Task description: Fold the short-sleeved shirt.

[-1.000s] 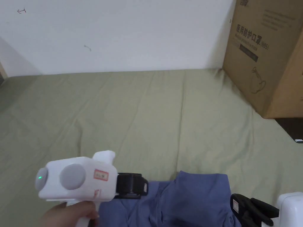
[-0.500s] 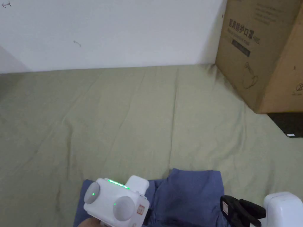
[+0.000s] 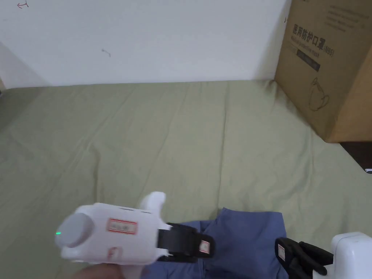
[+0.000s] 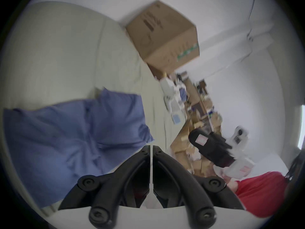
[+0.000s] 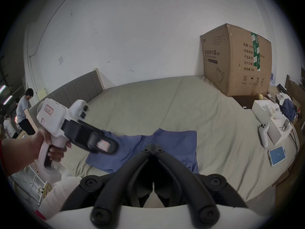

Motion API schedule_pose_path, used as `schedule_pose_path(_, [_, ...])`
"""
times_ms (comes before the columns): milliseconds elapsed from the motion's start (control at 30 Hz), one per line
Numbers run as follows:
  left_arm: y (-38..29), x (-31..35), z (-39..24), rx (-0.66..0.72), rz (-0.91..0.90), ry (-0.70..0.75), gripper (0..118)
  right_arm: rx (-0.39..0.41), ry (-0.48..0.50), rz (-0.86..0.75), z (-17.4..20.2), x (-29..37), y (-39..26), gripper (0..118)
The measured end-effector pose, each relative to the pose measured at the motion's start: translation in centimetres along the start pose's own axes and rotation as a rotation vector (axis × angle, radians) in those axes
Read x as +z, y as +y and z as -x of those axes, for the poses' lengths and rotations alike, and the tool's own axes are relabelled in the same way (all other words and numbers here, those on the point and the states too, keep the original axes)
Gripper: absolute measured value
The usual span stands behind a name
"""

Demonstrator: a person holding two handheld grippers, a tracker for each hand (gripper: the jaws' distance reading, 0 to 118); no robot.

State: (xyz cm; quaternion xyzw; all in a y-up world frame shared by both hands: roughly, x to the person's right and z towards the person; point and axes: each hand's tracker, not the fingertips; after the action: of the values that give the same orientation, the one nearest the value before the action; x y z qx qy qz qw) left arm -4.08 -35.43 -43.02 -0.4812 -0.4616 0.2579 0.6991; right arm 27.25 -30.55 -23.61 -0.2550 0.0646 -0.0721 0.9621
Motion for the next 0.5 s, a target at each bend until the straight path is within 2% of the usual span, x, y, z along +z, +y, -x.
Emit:
schedule_pose_path(100, [0.2, 5.2, 4.0, 0.122, -0.085, 0.021, 4, 0.016, 0.005, -0.001, 0.3, -0.2, 0.3, 0])
schedule_pose_path(133, [0.0, 6.5, 5.4, 0.166, -0.109, 0.036, 10, 0.018, 0.007, 0.001, 0.4, -0.3, 0.4, 0])
schedule_pose_path(167, [-0.3, 7.6, 6.7, 0.213, -0.133, 0.022, 33, 0.02, 0.011, 0.004, 0.5, -0.5, 0.4, 0])
schedule_pose_path(233, [-1.0, 9.1, 9.4, 0.288, -0.154, -0.048, 102, 0.023, 0.017, 0.013, 0.7, -0.9, 0.5, 0])
schedule_pose_path(267, [-1.3, 9.6, 10.6, 0.31, -0.149, -0.056, 117, 0.023, 0.019, 0.018, 0.9, -1.2, 0.5, 0])
schedule_pose_path(333, [-2.4, 10.2, 12.7, 0.308, -0.188, -0.055, 118, 0.026, 0.022, 0.033, 1.2, -1.7, 0.5, 0])
schedule_pose_path(433, [-3.1, 9.7, 16.2, 0.377, -0.194, -0.029, 118, 0.04, 0.024, 0.056, 1.7, -2.3, 0.5, 0])
schedule_pose_path(500, [-2.9, 8.5, 16.1, 0.384, -0.195, -0.01, 118, 0.053, 0.032, 0.078, 2.0, -2.8, 0.5, 0])
